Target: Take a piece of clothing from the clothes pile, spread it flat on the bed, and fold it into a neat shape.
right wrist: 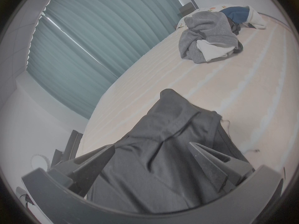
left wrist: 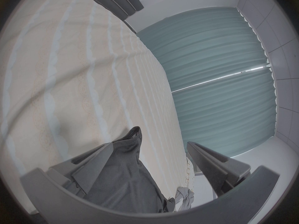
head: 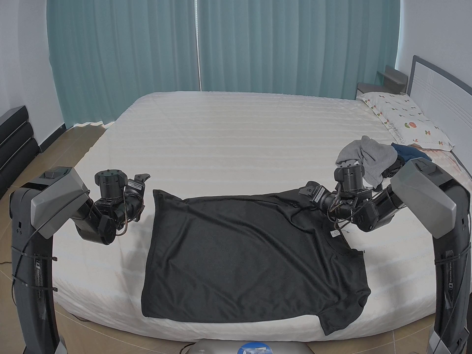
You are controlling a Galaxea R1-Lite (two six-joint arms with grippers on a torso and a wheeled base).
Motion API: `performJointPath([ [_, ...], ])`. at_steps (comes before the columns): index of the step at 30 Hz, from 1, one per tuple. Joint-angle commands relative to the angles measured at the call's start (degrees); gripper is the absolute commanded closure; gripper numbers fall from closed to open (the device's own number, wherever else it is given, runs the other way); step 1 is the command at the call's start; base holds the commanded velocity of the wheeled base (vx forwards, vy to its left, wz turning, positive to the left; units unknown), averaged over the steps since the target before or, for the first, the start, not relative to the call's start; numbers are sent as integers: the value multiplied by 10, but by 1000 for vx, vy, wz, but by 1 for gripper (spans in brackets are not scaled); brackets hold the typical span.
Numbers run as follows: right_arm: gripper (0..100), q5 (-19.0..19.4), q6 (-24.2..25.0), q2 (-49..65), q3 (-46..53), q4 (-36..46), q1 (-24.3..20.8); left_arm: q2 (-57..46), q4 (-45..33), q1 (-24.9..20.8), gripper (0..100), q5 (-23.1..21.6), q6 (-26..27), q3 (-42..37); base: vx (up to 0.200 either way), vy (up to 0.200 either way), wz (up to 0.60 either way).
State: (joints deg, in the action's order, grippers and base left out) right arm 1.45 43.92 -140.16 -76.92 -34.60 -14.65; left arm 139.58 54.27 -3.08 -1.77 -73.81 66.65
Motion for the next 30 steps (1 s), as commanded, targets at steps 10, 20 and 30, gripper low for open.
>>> performJointPath([
  [10,0,-49,-9,-125,-199,107,6,3,4,-5,0,4,12,-1,0,0,0],
  [20,100,-71,-7,-173,-293,115,14,4,4,-5,0,5,13,1,0,0,0],
  [30,100,-71,-6,-182,-377,76,23,5,4,-6,0,5,14,2,0,0,0],
])
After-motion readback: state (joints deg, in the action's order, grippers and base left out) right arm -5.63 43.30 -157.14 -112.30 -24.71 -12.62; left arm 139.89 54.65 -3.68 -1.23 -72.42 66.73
